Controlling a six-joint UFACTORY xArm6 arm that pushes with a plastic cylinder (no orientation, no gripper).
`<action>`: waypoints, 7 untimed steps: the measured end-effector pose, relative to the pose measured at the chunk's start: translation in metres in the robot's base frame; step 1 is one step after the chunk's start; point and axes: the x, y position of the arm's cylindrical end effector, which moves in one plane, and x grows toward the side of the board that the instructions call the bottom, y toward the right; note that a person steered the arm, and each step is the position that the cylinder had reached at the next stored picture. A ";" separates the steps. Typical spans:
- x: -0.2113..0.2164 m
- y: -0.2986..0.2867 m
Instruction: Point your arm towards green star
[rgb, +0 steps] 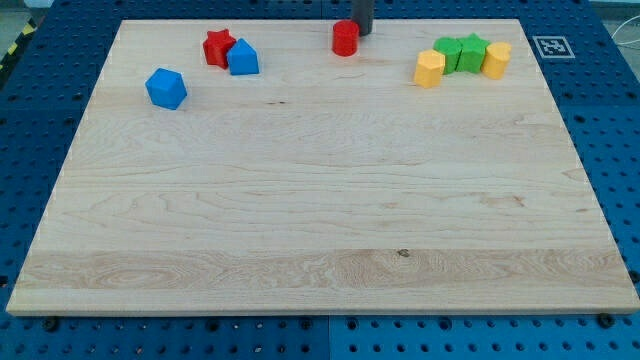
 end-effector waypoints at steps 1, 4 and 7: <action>-0.004 0.004; -0.022 0.034; -0.021 0.087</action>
